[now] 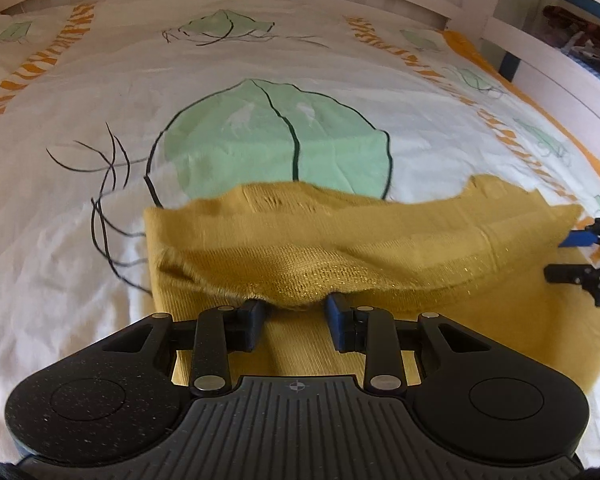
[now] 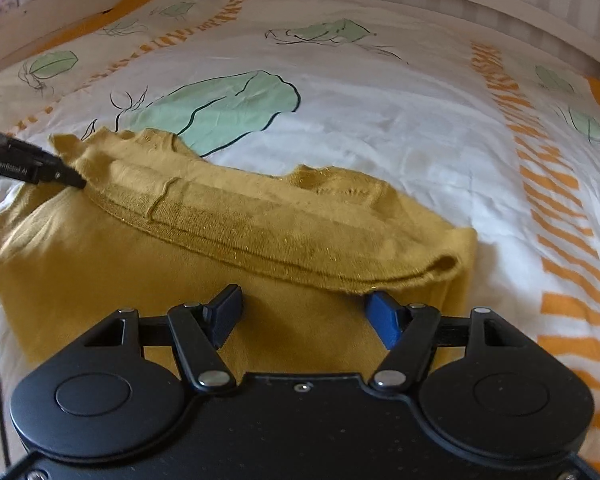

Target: Fold small clothes

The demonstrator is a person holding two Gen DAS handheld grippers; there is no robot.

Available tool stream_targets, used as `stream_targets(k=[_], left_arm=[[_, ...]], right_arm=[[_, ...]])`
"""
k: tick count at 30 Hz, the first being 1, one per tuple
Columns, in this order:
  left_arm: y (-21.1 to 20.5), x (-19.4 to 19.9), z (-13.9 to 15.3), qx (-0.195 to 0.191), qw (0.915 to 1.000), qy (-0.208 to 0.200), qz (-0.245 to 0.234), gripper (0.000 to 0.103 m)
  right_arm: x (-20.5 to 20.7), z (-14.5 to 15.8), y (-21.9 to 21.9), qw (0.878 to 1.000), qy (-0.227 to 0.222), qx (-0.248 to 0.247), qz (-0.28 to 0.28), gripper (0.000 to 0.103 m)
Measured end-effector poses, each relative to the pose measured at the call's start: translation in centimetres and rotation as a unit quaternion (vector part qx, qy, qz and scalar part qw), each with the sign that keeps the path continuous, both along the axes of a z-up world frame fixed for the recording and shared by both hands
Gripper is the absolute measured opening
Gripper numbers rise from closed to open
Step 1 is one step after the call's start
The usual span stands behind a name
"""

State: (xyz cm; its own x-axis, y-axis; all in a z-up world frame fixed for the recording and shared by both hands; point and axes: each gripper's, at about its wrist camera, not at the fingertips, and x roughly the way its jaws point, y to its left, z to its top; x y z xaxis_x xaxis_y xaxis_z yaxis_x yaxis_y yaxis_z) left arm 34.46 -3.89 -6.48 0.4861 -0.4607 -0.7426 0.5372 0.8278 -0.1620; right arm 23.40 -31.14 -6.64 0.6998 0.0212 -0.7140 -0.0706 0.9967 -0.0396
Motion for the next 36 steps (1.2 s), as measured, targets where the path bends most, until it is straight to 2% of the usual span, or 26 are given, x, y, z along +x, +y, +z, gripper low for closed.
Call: stream_targets(k=[8,16,21,28,32,36], left_arm=[[-0.9,2.8,0.4,0.010,0.9994,-0.006,0.033,0.031],[-1.5,4.4,1.1,0.013,0.9964,0.011,0.083,0.032],[-1.3,3.9,1.7,0.014,0.9934,0.028,0.111,0.034],[-2.3,0.1,1.7,0.028,0.9984,0.023,0.044,0.038],[-4.3,-0.1,0.9,0.016,0.9990,0.033,0.025,0.039],[-6.9,0.6,0.3,0.035,0.9991,0.014,0.022,0.045]], right_arm=[[3.5,0.1,-1.4,0.999,-0.010,0.007,-0.050,0.071],[4.9,0.4,-4.1,0.988,-0.013,0.069,-0.134,0.071],[4.9,0.6,-5.1,0.983,-0.012,0.086,-0.165,0.071],[3.9,1.4,-3.9,0.987,-0.002,0.064,-0.144,0.071],[4.1,0.8,-2.5,0.991,0.009,0.040,-0.124,0.071],[5.6,0.3,-2.4,0.991,0.004,0.038,-0.130,0.072]])
